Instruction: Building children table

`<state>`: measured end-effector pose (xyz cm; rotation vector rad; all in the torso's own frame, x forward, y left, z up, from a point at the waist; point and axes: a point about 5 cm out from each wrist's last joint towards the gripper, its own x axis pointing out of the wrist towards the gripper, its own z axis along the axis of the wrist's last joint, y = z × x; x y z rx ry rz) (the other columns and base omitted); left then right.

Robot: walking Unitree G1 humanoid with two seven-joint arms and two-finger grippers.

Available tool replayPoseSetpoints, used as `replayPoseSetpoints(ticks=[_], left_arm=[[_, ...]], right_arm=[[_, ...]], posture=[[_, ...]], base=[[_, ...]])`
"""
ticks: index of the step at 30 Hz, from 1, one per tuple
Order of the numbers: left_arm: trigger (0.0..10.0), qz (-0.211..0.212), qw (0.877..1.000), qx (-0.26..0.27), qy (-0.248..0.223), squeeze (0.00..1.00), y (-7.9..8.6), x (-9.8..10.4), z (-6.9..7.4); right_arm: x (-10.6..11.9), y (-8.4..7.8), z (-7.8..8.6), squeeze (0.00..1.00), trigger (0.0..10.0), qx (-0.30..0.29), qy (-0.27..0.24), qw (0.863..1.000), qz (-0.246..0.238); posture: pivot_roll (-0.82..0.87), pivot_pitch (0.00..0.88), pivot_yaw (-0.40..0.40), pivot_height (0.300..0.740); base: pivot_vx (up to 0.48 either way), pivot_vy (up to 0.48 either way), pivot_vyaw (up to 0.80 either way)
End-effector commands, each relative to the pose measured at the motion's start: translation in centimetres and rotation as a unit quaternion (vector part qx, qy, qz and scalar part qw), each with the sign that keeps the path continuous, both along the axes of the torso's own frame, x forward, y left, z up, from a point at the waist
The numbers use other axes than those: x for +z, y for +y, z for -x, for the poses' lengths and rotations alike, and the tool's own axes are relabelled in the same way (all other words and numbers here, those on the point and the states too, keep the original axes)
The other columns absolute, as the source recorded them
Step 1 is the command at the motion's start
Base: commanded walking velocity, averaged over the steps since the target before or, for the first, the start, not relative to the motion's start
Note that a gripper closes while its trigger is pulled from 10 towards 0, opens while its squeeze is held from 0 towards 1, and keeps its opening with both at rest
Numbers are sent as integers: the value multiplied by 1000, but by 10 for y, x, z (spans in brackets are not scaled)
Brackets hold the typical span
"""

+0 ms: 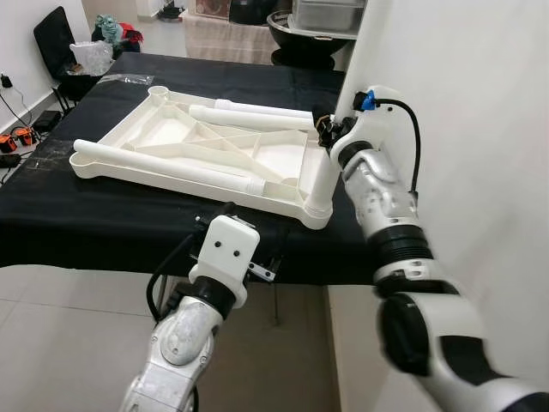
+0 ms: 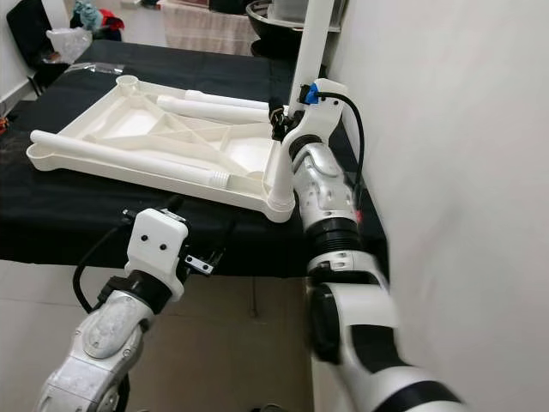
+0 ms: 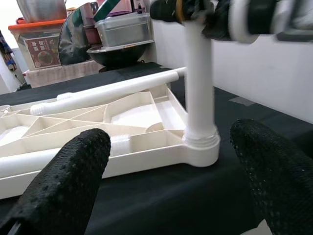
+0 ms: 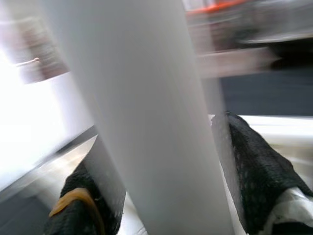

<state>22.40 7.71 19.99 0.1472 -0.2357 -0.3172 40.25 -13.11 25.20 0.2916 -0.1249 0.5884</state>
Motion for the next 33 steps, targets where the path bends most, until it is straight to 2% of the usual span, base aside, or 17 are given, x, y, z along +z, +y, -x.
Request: replayPoseSetpoints(ticks=[1, 2, 4, 6, 12, 13, 18, 19, 20, 22, 24, 25, 26, 27, 29, 31, 33], left_arm=[[10000, 0, 1000, 1, 1, 0, -1, -2, -1], [10000, 0, 1000, 1, 1, 0, -1, -2, -1], [10000, 0, 1000, 1, 1, 0, -1, -1, 0], [10000, 0, 1000, 1, 0, 0, -1, -1, 0], [10000, -1, 1000, 2, 0, 0, 0, -1, 0], [10000, -2, 1000, 4, 0, 0, 1, -1, 0], [10000, -2, 1000, 5, 0, 0, 2, -1, 1], [10000, -1, 1000, 6, 0, 0, 1, -1, 1], [10000, -1, 1000, 6, 0, 0, 1, -1, 1], [10000, 0, 1000, 5, -1, 0, 1, -1, 0], [10000, 0, 1000, 5, -1, 0, 1, -1, 0], [10000, 0, 1000, 5, -1, 0, 1, -1, 0], [10000, 0, 1000, 5, -1, 0, 0, -1, 0], [10000, 1, 1000, 4, 0, 0, 0, -1, 0], [10000, 1, 1000, 4, 0, 0, 0, -1, 0], [10000, 2, 1000, 2, 0, 0, -1, -1, 0], [10000, 2, 1000, 2, 0, 0, -1, -1, 0]], right_arm=[[-13, 17, 11, 0, 10000, 135, -5, 991, 24], [-13, 17, 11, 0, 10000, 135, -5, 991, 24], [-28, 26, 18, 0, 10000, 224, -7, 972, 68], [-31, 29, 21, 0, 10000, 252, -5, 965, 74], [-33, 35, 20, 0, 10000, 266, -5, 961, 81], [-33, 50, 16, 0, 0, 255, -4, 963, 90], [-29, 57, 11, 0, 0, 223, -7, 971, 89], [-28, 53, 5, 0, 0, 164, 2, 982, 98], [-28, 53, 5, 0, 0, 164, 2, 982, 98], [-28, 38, -6, 0, 0, 40, 26, 993, 112], [-29, 23, -12, 0, 0, -59, 51, 990, 114], [-29, 23, -12, 0, 0, -59, 51, 990, 114], [-30, 14, -15, 0, 0, -115, 65, 985, 115], [-33, -1, -16, 0, 0, -209, 89, 968, 105], [-33, -1, -16, 0, 0, -209, 89, 968, 105], [-39, -26, -10, 0, 0, -384, 117, 912, 89], [-39, -26, -10, 0, 0, -384, 117, 912, 89]], posture=[[87, 51, -116, 740], [87, 51, -116, 740], [94, 53, -115, 740], [96, 53, -116, 740], [100, 54, -118, 740], [109, 58, -121, 740], [108, 58, -121, 740], [104, 59, -122, 740], [104, 59, -122, 740], [103, 60, -121, 740], [103, 60, -121, 740], [103, 60, -121, 740], [103, 60, -121, 740], [91, 57, -119, 740], [91, 57, -119, 740], [88, 54, -118, 740], [88, 54, -118, 740]], base=[[0, 0, 0], [0, 0, 0], [0, 0, 0], [0, 0, 0], [0, 0, 0], [0, 0, 0], [0, 0, 0], [0, 0, 0], [0, 0, 0], [0, 0, 0], [0, 0, 0], [0, 0, 0], [0, 0, 0], [0, 0, 0], [0, 0, 0], [0, 0, 0], [0, 0, 0]])
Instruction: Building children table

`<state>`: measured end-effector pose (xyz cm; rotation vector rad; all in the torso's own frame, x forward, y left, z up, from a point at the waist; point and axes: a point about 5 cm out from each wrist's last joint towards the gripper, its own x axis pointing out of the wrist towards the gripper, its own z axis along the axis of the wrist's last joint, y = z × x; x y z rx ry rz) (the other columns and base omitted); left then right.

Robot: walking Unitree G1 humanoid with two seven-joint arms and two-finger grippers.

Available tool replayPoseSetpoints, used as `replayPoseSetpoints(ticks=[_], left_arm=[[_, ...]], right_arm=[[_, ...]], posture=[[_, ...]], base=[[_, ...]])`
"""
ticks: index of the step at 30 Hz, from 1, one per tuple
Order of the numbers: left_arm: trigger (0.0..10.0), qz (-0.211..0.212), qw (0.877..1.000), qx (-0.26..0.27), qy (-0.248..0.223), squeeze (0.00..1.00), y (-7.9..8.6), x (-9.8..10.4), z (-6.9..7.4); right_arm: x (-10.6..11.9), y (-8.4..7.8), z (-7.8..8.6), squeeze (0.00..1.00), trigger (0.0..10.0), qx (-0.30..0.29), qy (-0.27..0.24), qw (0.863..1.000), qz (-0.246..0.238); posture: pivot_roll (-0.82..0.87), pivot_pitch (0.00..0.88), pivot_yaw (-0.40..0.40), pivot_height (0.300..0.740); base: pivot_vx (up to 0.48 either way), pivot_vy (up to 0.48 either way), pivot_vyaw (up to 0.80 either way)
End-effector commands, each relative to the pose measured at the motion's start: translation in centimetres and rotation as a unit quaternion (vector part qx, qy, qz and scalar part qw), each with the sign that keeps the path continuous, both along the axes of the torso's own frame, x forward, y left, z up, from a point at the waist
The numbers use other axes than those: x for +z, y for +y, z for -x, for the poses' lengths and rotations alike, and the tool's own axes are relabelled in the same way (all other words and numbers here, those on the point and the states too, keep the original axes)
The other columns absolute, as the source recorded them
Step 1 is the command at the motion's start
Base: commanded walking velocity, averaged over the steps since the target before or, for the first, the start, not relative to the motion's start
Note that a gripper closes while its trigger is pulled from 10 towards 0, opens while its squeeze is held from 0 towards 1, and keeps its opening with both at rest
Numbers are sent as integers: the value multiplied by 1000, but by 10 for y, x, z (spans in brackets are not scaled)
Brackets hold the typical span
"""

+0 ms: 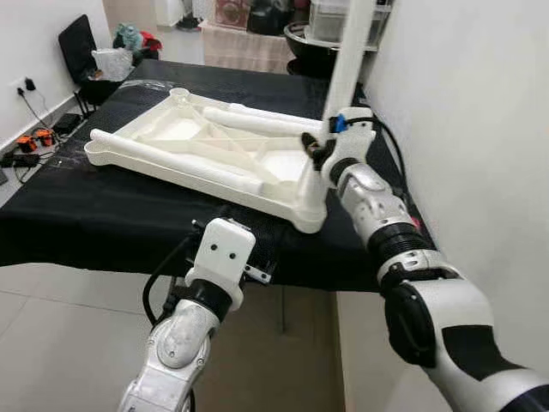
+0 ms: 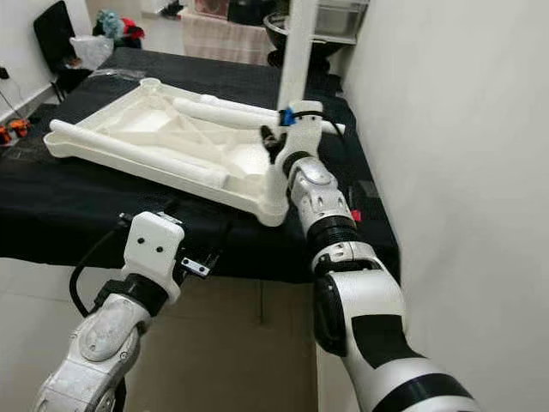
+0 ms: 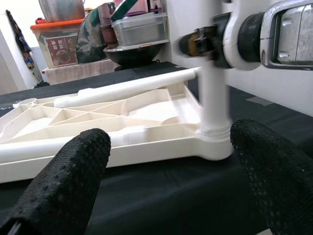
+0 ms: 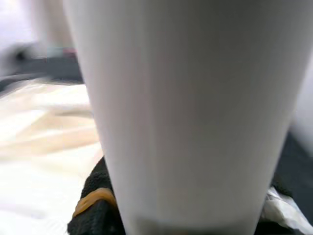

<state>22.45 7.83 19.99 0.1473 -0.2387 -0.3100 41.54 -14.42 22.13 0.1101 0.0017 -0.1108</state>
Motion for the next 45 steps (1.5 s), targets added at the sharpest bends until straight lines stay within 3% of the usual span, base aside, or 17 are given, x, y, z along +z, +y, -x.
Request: replayPoseSetpoints(ticks=[1, 3, 5, 10, 11, 14, 16, 19, 25, 27, 28, 30, 36, 37, 38, 39, 45], left_arm=[[10000, 1, 1000, -1, 1, 0, -2, -1, 0], [10000, 1, 1000, -2, 1, 0, -3, -1, 0], [10000, 1, 1000, -2, 1, 0, -3, -2, 0], [10000, 0, 1000, -2, 1, 0, -3, -2, 1], [10000, 0, 1000, -2, 1, 0, -3, -2, 1], [10000, 0, 1000, -2, 1, 0, -3, -2, 1], [10000, 0, 1000, -2, 2, 0, -3, -2, 1], [10000, 0, 1000, -3, 2, 0, -3, -2, 1], [10000, 0, 1000, -4, 2, 0, -3, -2, 1], [10000, 1, 1000, -5, 2, 0, -4, -2, 1], [10000, 1, 1000, -5, 2, 0, -4, -2, 1], [10000, 2, 1000, -7, 1, 0, -5, -2, 1], [10000, 2, 1000, -4, 0, 0, -4, -1, 0], [10000, 2, 1000, -3, 0, 0, -4, -1, 1], [10000, 2, 1000, -3, 0, 0, -4, -1, 1], [10000, 2, 1000, -2, 0, 0, -4, -1, 1], [10000, 2, 1000, -1, 0, 0, -3, -1, 1]], right_arm=[[-8, -13, 2, 0, 0, -54, 28, 998, -3], [-12, -8, 11, 0, 0, -119, 31, 992, -22], [-10, 16, 14, 0, 10000, -77, 24, 996, -42], [-5, 30, 13, 0, 10000, -38, 2, 998, -53], [-1, 35, 12, 1000, 10000, -16, -16, 999, -48], [4, 38, 10, 1000, 10000, 3, -36, 999, -39], [10, 43, 7, 0, 10000, 66, -53, 995, -45], [14, 47, 6, 0, 10000, 120, -54, 990, -57], [21, 50, 17, 0, 10000, 362, -72, 927, -64], [17, 45, 31, 0, 10000, 509, -73, 856, -53], [17, 45, 31, 0, 10000, 509, -73, 856, -53], [8, 42, 38, 0, 10000, 592, -60, 803, -38], [-7, 58, 33, 0, 10000, 595, -23, 803, -3], [-13, 67, 32, 0, 6588, 594, -6, 805, 16], [-13, 67, 32, 0, 6588, 594, -6, 805, 16], [-13, 70, 30, 0, 0, 579, -5, 815, 30], [-8, 69, 24, 0, 0, 534, -14, 845, 21]], posture=[[88, 54, -118, 740], [89, 42, -118, 740], [89, 42, -116, 740], [88, 38, -118, 740], [88, 38, -119, 740], [89, 36, -121, 740], [91, 35, -118, 740], [90, 34, -118, 740], [87, 37, -115, 740], [88, 39, -119, 740], [88, 39, -119, 740], [91, 40, -122, 740], [97, 45, -125, 740], [97, 45, -125, 740], [97, 45, -125, 740], [101, 47, -128, 740], [102, 48, -128, 740]], base=[[0, 0, 0], [0, 0, 0], [0, 0, 0], [0, 0, 0], [0, 0, 0], [0, 0, 0], [0, 0, 0], [0, 0, 0], [0, 0, 0], [0, 0, 0], [0, 0, 0], [0, 0, 0], [0, 0, 0], [0, 0, 0], [0, 0, 0], [0, 0, 0], [0, 0, 0]])
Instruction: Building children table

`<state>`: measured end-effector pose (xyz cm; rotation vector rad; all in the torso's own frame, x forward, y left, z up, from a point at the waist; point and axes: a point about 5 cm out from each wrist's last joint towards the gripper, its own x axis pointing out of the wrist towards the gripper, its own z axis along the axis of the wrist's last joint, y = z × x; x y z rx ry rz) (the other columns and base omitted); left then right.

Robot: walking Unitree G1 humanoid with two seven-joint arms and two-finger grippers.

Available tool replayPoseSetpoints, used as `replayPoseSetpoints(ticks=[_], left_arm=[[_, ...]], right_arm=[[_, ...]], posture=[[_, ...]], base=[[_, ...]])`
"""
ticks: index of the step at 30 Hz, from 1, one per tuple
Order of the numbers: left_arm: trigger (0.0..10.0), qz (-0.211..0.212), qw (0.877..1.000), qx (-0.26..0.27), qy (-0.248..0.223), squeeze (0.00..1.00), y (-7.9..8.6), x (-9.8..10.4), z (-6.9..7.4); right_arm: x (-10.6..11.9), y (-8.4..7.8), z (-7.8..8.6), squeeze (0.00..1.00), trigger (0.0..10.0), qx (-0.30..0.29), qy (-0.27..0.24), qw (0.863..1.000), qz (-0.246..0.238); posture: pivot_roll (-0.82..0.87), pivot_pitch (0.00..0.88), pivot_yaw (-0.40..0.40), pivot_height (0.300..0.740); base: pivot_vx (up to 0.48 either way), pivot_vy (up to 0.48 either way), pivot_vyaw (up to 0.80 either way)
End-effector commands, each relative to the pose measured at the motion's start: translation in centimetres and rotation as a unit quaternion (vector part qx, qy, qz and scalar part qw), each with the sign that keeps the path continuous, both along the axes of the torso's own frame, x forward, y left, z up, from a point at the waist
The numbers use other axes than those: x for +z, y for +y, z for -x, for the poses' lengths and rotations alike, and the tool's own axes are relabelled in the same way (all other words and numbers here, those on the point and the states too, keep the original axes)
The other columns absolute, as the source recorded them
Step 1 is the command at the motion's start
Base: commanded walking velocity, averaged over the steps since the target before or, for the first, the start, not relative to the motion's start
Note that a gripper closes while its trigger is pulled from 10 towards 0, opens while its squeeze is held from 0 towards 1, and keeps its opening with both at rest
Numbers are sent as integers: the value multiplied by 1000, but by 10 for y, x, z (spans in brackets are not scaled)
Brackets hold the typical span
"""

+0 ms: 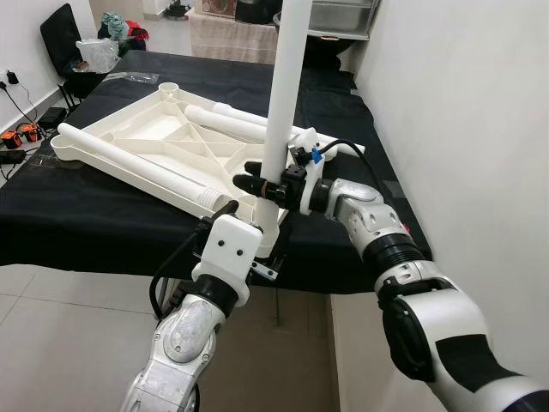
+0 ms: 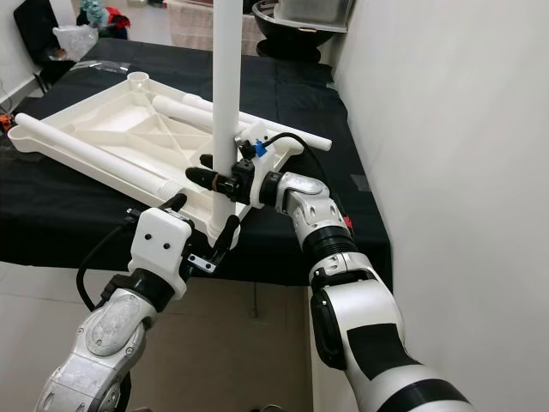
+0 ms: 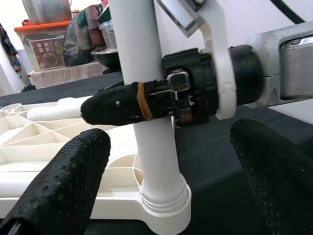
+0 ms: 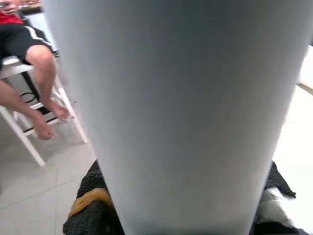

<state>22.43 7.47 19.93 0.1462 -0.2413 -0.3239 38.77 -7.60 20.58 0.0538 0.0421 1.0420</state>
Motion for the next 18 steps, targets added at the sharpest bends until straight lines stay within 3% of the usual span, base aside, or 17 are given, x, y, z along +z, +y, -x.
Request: replayPoseSetpoints(ticks=[1, 2, 3, 4, 5, 6, 7, 9, 10, 11, 12, 14, 15, 16, 18], left_arm=[[10000, 2, 1000, 7, 1, 0, 1, 0, 0], [10000, 2, 1000, 7, 1, 0, 1, 0, 0], [10000, 2, 1000, 7, 0, 0, 1, 0, 0], [10000, 2, 1000, 7, 0, 0, 1, 0, 0], [10000, 2, 1000, 7, 0, 0, 0, 0, 0], [10000, 3, 1000, 6, 0, 0, 0, 0, 0], [10000, 3, 1000, 6, 1, 0, 0, 0, 0], [10000, 3, 1000, 4, 0, 0, -1, 0, -1], [10000, 3, 1000, 4, 0, 0, -1, 0, -1], [10000, 2, 1000, 4, 0, 0, -1, 0, -1], [10000, 2, 1000, 4, 0, 0, -1, 0, -1], [10000, 3, 1000, 4, 0, 0, -1, 0, -2], [10000, 3, 1000, 4, 0, 0, -1, 0, -2], [10000, 3, 1000, 4, 0, 0, -1, 0, -2], [10000, 3, 1000, 6, -1, 0, 0, 0, -2]], right_arm=[[9, -4, -7, 0, 0, -58, -5, 998, -2], [9, -4, -7, 0, 0, -58, -5, 998, -2], [13, -10, -13, 0, 0, -115, -11, 993, -6], [13, -10, -13, 0, 0, -115, -11, 993, -6], [15, -21, -19, 0, 0, -195, -8, 981, -7], [15, -34, -25, 0, 0, -299, 9, 954, -16], [14, -43, -28, 0, 0, -363, 23, 931, -21], [9, -60, -29, 0, 0, -472, 34, 881, -12], [7, -66, -28, 0, 0, -506, 33, 862, -6], [4, -74, -25, 0, 0, -557, 26, 830, 1], [4, -74, -25, 0, 0, -557, 26, 830, 1], [1, -81, -19, 0, 0, -621, 19, 784, -3], [1, -81, -19, 0, 0, -621, 19, 784, -3], [0, -83, -16, 0, 0, -642, 19, 766, -9], [0, -74, -10, 0, 0, -660, 30, 750, -20]], posture=[[102, 48, -128, 740], [102, 48, -128, 740], [92, 54, -126, 740], [92, 54, -126, 740], [90, 53, -125, 740], [87, 53, -124, 740], [87, 53, -124, 740], [83, 53, -120, 740], [83, 53, -120, 740], [79, 50, -118, 740], [79, 50, -118, 740], [81, 51, -119, 740], [81, 51, -119, 740], [81, 51, -119, 740], [88, 51, -123, 740]], base=[[0, 0, 0], [0, 0, 0], [0, 0, 0], [0, 0, 0], [0, 0, 0], [0, 0, 0], [0, 0, 0], [0, 0, 0], [0, 0, 0], [0, 0, 0], [0, 0, 0], [0, 0, 0], [0, 0, 0], [0, 0, 0], [0, 0, 0]])
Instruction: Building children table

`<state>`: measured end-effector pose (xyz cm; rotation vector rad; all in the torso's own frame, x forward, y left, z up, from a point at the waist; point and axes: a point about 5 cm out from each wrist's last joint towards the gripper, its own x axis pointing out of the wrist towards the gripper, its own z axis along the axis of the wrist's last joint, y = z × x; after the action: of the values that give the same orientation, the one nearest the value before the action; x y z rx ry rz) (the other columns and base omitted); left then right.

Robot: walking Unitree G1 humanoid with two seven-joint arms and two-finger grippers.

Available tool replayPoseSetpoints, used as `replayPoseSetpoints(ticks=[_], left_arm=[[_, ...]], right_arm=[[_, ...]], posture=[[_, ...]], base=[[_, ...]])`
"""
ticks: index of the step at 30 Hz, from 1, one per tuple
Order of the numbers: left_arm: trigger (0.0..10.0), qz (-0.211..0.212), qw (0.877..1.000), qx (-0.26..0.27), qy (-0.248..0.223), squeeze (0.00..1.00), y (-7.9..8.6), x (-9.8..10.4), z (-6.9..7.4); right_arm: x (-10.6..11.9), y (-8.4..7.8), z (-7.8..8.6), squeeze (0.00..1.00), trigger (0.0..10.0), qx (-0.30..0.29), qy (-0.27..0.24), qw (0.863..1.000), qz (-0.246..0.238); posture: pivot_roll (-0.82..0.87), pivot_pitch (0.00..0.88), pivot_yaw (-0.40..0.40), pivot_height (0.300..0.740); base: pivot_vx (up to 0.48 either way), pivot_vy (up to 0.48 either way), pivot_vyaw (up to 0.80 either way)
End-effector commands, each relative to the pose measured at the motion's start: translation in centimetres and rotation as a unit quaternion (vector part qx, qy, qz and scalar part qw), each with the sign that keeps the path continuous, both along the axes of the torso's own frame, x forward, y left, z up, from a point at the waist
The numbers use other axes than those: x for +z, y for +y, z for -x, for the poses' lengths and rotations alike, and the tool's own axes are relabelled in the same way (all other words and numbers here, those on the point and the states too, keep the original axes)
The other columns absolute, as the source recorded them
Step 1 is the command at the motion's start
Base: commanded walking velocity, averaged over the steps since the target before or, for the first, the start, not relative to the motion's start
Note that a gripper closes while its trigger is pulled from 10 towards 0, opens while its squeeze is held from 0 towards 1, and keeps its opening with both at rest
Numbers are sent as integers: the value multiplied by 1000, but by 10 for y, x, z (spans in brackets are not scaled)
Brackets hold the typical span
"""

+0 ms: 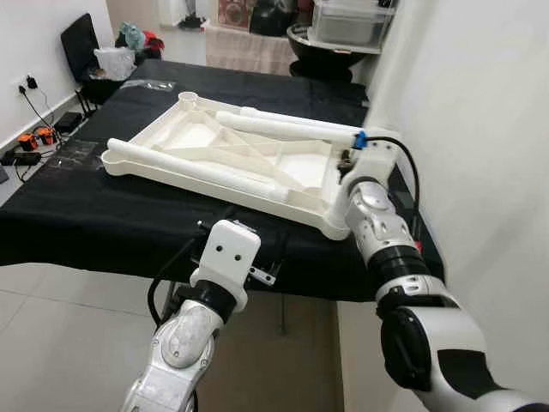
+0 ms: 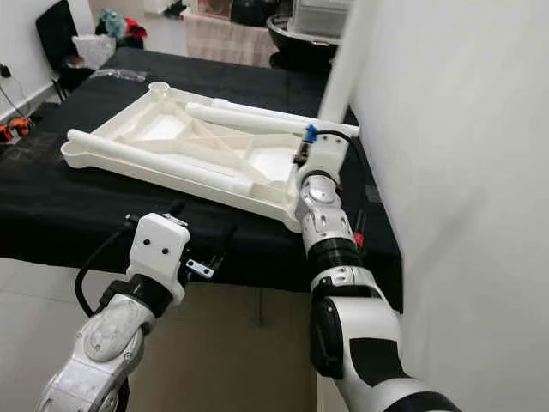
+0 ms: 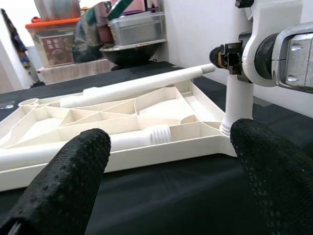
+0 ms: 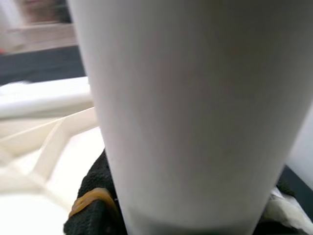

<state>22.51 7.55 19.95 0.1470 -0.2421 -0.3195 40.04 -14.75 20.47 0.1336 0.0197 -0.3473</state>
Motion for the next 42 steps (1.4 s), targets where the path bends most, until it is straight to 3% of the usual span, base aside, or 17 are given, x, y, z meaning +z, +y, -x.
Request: replayPoseSetpoints(ticks=[1, 3, 4, 5, 6, 11, 12, 16, 19, 24, 25, 26, 27, 33, 34, 41, 42], left_arm=[[10000, 3, 1000, 3, 0, 0, -1, 0, -1], [10000, 3, 1000, 4, -1, 0, -1, 0, -1], [10000, 2, 1000, 4, -1, 0, 0, 0, -1], [10000, 2, 1000, 4, -1, 0, 0, 0, -1], [10000, 2, 1000, 4, 0, 0, 0, 0, -1], [10000, 3, 1000, 4, -1, 0, -1, 0, -1], [10000, 3, 1000, 4, -1, 0, -1, 0, -1], [10000, 3, 1000, 6, -3, 0, -1, 1, -2], [10000, 3, 1000, 8, -4, 0, 0, 1, -2], [10000, 4, 1000, 3, -6, 0, -2, 1, -2], [10000, 5, 1000, 2, -5, 0, -2, 1, -2], [10000, 5, 1000, 2, -5, 0, -2, 1, -2], [10000, 4, 1000, 2, -5, 0, -2, 1, -1], [10000, 2, 1000, 3, -4, 0, -1, 1, 0], [10000, 2, 1000, 3, -4, 0, -1, 1, 0], [10000, 2, 1000, 3, -3, 0, -1, 0, 1], [10000, 3, 1000, 2, -3, 0, -2, 0, 1]], right_arm=[[1, -3, 3, 0, 0, -27, 7, 1000, 1], [1, 0, 4, 0, 0, -30, 9, 1000, -2], [0, 16, 4, 0, 10000, -8, 16, 1000, -17], [0, 16, 4, 0, 10000, -8, 16, 1000, -17], [0, 26, 3, 1000, 10000, 8, 21, 999, -28], [24, 37, 1, 1000, 10000, 70, -56, 995, -44], [32, 28, -1, 0, 10000, 72, -73, 993, -50], [49, 27, -4, 0, 10000, 182, -113, 973, -89], [53, 29, -5, 0, 10000, 310, -118, 936, -113], [41, 43, 19, 0, 10000, 582, -108, 802, -76], [34, 47, 28, 0, 10000, 640, -100, 759, -69], [34, 47, 28, 0, 10000, 640, -100, 759, -69], [28, 50, 30, 0, 10000, 666, -89, 739, -57], [11, 66, 30, 0, 10000, 706, -52, 706, -25], [9, 71, 26, 0, 0, 692, -47, 720, -4], [14, 75, 26, 0, 0, 698, -57, 714, -10], [14, 72, 23, 0, 0, 683, -61, 728, -5]], posture=[[88, 51, -123, 740], [88, 51, -123, 740], [88, 51, -123, 740], [88, 51, -123, 740], [88, 51, -123, 740], [84, 50, -122, 740], [91, 49, -131, 740], [96, 51, -140, 740], [88, 48, -133, 740], [89, 45, -129, 740], [92, 44, -129, 740], [92, 44, -129, 740], [92, 44, -129, 740], [102, 40, -132, 740], [103, 38, -131, 740], [104, 35, -132, 740], [100, 31, -131, 740]], base=[[0, 0, 0], [0, 0, 0], [0, 0, 0], [0, 0, 0], [0, 0, 0], [0, 0, 0], [0, 0, 0], [0, 0, 0], [0, 0, 0], [0, 0, 0], [0, 0, 0], [0, 0, 0], [0, 0, 0], [0, 0, 0], [0, 0, 0], [0, 0, 0], [0, 0, 0]])
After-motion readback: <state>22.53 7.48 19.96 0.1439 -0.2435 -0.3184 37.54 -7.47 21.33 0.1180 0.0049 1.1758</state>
